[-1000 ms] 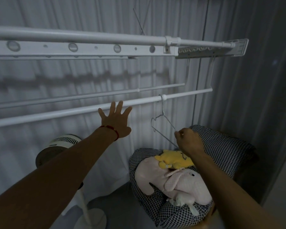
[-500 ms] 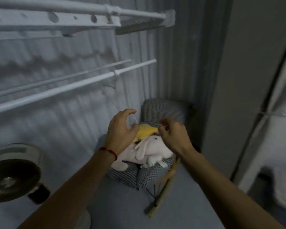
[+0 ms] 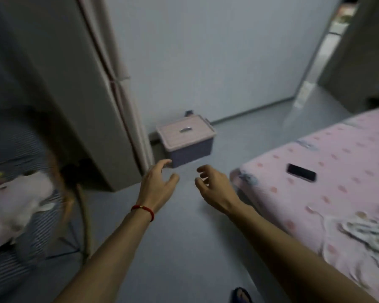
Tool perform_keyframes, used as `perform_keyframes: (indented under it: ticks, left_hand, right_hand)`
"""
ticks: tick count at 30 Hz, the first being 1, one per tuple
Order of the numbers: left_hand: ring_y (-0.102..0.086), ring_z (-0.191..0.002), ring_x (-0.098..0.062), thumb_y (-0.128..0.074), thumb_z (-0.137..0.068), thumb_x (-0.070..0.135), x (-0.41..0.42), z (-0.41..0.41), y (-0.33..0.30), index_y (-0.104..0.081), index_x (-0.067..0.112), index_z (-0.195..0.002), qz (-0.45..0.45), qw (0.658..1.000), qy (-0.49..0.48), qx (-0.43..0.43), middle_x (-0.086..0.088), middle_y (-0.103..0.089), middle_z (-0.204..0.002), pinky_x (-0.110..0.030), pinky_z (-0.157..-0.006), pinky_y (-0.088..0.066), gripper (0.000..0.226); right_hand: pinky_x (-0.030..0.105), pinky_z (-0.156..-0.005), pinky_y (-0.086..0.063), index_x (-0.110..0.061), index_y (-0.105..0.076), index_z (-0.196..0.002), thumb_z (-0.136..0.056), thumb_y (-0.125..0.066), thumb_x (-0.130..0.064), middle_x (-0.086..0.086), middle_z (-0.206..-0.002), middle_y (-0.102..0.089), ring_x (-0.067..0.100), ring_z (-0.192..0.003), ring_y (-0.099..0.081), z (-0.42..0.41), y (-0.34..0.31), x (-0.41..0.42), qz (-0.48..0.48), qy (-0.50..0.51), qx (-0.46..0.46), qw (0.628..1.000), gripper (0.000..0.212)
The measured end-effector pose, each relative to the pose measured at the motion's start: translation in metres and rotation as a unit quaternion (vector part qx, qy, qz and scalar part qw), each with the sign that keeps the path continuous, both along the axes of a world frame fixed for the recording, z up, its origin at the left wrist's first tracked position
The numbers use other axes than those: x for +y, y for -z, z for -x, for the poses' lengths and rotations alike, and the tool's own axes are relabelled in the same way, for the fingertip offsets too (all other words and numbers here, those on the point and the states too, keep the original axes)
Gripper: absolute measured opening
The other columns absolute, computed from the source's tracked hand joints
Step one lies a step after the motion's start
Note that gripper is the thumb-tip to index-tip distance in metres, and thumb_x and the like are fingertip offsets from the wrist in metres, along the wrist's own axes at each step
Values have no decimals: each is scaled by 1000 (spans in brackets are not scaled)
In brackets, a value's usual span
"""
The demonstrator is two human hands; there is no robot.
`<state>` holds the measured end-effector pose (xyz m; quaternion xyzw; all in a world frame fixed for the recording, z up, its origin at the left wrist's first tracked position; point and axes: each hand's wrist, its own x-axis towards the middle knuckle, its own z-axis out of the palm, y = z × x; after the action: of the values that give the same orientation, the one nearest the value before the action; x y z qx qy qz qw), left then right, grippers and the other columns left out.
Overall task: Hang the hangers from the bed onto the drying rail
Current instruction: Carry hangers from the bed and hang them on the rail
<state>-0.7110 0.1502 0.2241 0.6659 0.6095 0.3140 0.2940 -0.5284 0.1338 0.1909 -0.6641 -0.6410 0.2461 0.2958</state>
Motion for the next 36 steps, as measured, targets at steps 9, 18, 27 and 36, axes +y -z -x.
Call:
perform_keyframes:
  ticks: [9,18,27,36]
  left_hand:
    - [-49,-124,-19,-51,-98,36,-95,-265,54,-52,24,-135,68,959,273,47,-1,-53,-137,-36,-105,-40,39]
    - [-49,-125,-26,-53,-95,33,-202,-528,123,-51,18,-137,159,887,416,125,-9,-54,-136,-43,-108,-39,44]
    - [-46,-131,-23,-56,-93,31,-297,-694,199,-47,20,-141,220,803,524,180,-7,-50,-143,-38,-106,-38,49]
    - [-49,-125,-23,-56,-93,35,-350,-756,264,-47,27,-138,267,765,545,217,-6,-51,-139,-36,-100,-40,46]
  right_hand:
    - [46,-93,-53,-16,-56,-127,-94,-53,-37,12,-118,-69,29,-104,-65,-298,92,-181,157,278,38,947,39]
    - [36,-76,-48,-12,-50,-136,-96,-50,-41,13,-120,-63,28,-94,-59,-518,193,-353,286,439,105,845,49]
    - [44,-92,-52,-6,-56,-128,-92,-56,-37,22,-126,-61,39,-112,-59,-622,293,-508,347,603,123,708,48]
    - [54,-115,-30,-13,-9,-158,-87,-69,-43,17,-161,-14,39,-144,-23,-675,372,-579,403,653,145,624,98]
